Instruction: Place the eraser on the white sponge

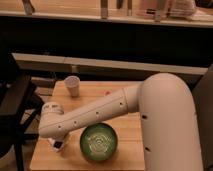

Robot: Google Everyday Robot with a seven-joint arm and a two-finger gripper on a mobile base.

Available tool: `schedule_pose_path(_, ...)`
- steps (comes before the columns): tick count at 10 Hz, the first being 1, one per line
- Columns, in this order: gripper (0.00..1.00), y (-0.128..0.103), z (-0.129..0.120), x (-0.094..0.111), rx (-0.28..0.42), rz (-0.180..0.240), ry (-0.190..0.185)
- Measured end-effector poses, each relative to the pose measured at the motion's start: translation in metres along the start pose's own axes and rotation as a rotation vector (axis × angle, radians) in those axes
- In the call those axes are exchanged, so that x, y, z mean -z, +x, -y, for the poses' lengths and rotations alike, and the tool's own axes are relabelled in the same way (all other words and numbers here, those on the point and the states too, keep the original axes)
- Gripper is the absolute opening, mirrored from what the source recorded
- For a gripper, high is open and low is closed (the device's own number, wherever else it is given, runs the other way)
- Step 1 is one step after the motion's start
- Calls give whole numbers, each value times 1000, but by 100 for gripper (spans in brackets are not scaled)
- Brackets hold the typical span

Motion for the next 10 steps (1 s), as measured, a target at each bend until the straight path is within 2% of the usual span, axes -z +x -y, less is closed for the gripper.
schedule_pose_path(1,9,1,-2,0,-7,-1,2)
schedule_pose_path(10,9,1,-12,-4,-60,6,21)
